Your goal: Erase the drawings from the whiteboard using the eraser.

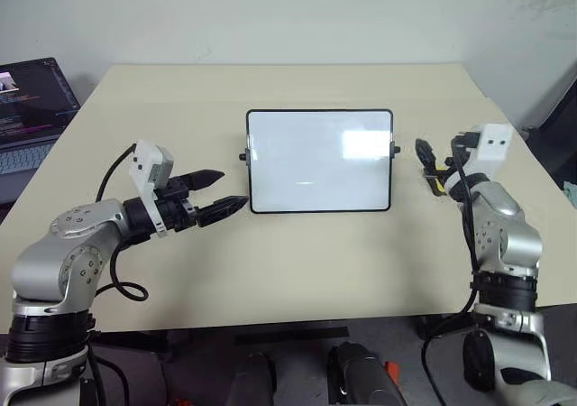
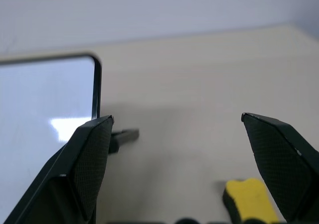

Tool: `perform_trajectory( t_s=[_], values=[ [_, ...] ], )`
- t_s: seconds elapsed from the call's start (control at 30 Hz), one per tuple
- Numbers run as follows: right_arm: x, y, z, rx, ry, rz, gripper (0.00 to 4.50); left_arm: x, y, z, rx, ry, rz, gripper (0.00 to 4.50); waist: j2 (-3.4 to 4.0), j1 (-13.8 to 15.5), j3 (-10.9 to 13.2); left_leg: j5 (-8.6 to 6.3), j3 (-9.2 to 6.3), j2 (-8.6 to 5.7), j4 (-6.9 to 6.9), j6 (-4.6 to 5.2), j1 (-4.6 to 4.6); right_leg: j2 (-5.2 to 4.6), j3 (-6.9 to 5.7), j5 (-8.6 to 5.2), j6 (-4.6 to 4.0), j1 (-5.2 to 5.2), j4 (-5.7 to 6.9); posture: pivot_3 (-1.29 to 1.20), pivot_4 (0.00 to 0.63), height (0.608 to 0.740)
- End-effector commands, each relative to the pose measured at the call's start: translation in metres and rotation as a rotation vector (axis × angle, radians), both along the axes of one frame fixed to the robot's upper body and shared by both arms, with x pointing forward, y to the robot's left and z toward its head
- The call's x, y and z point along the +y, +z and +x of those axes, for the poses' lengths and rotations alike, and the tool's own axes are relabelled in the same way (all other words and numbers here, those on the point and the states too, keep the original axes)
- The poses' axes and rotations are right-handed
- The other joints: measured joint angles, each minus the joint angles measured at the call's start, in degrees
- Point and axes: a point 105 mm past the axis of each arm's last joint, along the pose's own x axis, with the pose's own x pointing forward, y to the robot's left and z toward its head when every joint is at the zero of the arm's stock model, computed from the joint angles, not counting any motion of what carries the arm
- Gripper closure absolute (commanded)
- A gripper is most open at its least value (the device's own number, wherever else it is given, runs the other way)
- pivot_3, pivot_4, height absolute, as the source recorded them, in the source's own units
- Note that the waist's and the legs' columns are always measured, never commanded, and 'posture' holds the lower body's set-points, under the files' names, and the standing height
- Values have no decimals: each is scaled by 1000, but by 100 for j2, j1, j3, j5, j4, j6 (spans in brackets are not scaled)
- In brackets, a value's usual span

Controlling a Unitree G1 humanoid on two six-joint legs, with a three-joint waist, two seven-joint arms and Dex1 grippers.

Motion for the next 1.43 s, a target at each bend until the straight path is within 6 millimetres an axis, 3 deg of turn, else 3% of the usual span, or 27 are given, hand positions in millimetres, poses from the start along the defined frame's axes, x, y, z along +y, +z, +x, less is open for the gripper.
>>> perform_trajectory(
  t_s=[0.03,0.13,0.2,0.3,0.47,0.63,0.8,1.1,1.43],
  values=[
    [10,16,-18,-152,-22,-16,24,3,13,5,-95,49,-2,0,0,0,0,0,1,0,0,0,1,0,1,0,0,0,1,0,150,740],
    [29,-7,-30,-157,-9,-104,24,1,12,9,-116,83,-18,0,0,-3,-2,0,4,0,0,0,6,0,6,0,0,2,3,0,150,740],
    [41,-30,-36,-117,23,-99,24,-1,8,12,-124,112,-36,0,-1,-6,-3,0,5,1,-1,0,13,0,5,0,0,7,0,0,150,740],
    [52,-48,-43,-90,50,-106,24,-6,4,16,-140,158,-56,0,0,-6,-2,0,9,1,1,-1,16,0,11,0,0,7,6,0,150,740],
    [39,-56,-45,-78,-26,-79,24,-10,5,26,-213,348,-138,0,-1,14,-3,0,6,-1,27,-1,18,-1,10,2,2,21,6,0,150,740],
    [34,-65,-49,-60,-42,-55,24,-8,-5,22,-241,548,-217,0,-2,21,-3,-1,4,-3,45,-1,18,-2,12,7,10,35,3,0,150,740],
    [32,-75,-50,-28,-52,-32,24,4,-37,14,-180,702,-203,0,-1,9,-4,-1,3,-1,48,-1,41,2,12,4,-1,56,7,0,150,740],
    [36,-87,-52,-1,-35,-51,24,3,-72,13,-148,770,-133,0,-2,12,-4,-1,7,-4,59,-1,71,0,20,-11,-24,96,-12,0,150,740],
    [37,-89,-53,1,-39,-52,24,5,-93,16,-122,823,-86,0,-2,15,-4,-2,6,-4,50,-1,69,0,18,-12,-24,93,-15,0,150,740]
  ],
)
